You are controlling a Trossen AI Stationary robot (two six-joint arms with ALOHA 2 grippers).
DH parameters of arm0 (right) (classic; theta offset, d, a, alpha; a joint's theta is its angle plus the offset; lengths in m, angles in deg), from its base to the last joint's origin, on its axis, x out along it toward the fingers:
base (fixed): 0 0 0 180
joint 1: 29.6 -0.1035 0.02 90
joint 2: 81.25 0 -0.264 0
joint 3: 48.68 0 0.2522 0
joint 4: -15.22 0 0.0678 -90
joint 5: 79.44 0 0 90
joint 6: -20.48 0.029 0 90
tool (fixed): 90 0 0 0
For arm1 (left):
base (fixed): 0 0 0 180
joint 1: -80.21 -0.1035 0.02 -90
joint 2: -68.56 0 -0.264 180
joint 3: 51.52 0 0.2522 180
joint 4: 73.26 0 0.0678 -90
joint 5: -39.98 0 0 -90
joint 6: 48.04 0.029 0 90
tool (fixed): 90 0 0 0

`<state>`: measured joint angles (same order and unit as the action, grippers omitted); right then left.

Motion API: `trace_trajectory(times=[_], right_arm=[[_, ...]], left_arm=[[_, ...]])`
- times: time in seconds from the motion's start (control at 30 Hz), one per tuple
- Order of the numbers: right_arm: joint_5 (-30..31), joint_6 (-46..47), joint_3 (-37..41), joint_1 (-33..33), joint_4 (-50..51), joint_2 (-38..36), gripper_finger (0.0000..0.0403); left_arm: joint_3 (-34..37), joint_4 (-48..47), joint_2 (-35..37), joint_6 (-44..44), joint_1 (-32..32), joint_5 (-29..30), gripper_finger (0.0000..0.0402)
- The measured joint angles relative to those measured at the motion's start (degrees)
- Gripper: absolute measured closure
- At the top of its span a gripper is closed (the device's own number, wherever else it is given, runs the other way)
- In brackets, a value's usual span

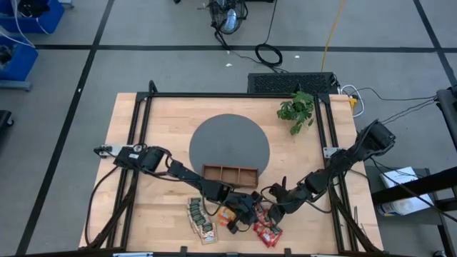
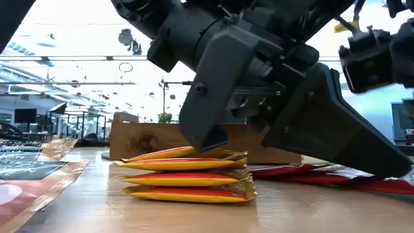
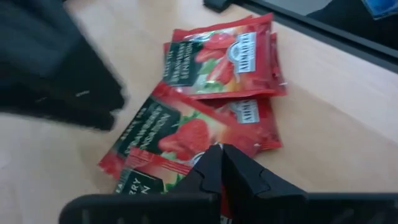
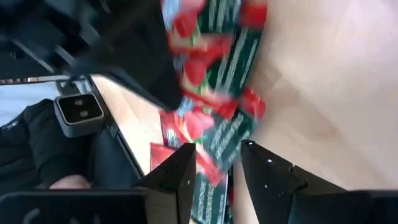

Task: Pick & Place Tea
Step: Put the red tea bag into the right section of the wooden organizer

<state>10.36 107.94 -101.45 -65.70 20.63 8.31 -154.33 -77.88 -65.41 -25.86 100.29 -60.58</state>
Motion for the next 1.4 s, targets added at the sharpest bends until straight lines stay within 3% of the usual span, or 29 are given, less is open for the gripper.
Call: trace_trajectory(times=[0.2, 0.4, 0.63, 0.9, 1.23, 1.4], right_arm=[[-1.5, 1.9, 0.0, 0.0, 4.9, 0.2, 0.0280], [-1.5, 2.1, 0.0, 0.0, 1.8, 1.0, 0.0280], [-4.5, 2.9, -0.1, 0.9, -4.8, 6.2, 0.0280], [-4.6, 1.9, -0.2, 1.2, -4.7, 6.4, 0.0282], [-7.7, 4.7, 0.0, 1.6, 3.9, 3.2, 0.0311], [-8.7, 6.4, 0.0, 1.6, 7.3, 2.0, 0.0314]], left_arm=[[0.0, 0.0, 0.0, -0.2, -0.2, 0.0, 0.0395], [0.0, 1.9, -1.2, -0.3, -0.2, -0.2, 0.0380], [-0.1, 6.4, -3.6, -1.8, -0.5, -1.4, 0.0397], [-0.1, 6.2, -3.6, -3.2, -1.3, -1.7, 0.0392], [0.0, 5.5, -3.7, -3.9, -1.3, -1.1, 0.0383], [0.0, 5.3, -3.7, -3.9, -1.4, -1.1, 0.0397]])
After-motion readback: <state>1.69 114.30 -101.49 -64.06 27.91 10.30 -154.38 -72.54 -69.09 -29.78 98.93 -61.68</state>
